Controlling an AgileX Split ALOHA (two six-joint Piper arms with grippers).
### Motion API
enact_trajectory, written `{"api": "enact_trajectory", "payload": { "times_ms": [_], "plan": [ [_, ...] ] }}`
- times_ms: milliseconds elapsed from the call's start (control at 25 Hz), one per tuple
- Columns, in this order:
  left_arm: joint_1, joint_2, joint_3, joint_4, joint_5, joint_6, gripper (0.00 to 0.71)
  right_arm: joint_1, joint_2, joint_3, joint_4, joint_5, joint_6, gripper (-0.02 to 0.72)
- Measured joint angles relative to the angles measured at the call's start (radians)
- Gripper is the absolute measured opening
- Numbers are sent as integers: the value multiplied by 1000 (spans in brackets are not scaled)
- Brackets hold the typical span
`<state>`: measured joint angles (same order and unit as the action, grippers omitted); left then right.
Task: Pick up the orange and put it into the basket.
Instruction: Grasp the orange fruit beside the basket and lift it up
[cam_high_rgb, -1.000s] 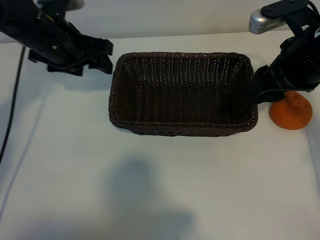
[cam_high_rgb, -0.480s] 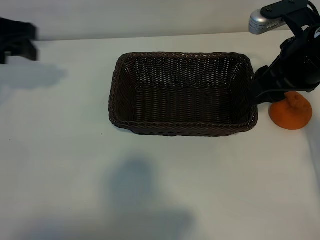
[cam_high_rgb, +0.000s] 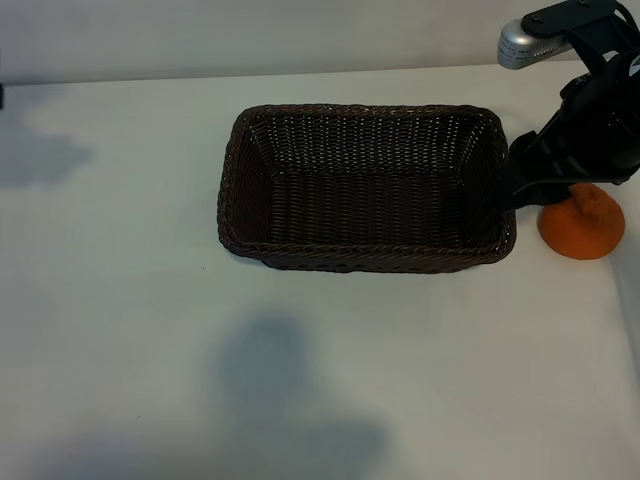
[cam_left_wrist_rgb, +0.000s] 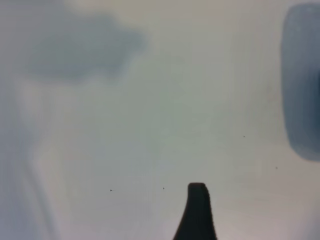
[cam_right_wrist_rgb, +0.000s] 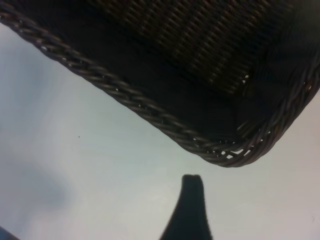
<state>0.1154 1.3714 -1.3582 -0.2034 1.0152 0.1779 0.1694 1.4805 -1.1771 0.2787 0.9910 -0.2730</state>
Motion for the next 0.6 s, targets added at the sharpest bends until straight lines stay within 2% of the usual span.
{"api": "enact_trajectory", "payload": {
  "times_ms": [400, 600],
  "plan": [
    [0, -487, 0, -30, 15, 53, 596, 0, 0, 0, 0, 0, 0, 595],
    [0, -651, 48, -34, 52, 55, 596, 0, 0, 0, 0, 0, 0, 595]
  ]
}}
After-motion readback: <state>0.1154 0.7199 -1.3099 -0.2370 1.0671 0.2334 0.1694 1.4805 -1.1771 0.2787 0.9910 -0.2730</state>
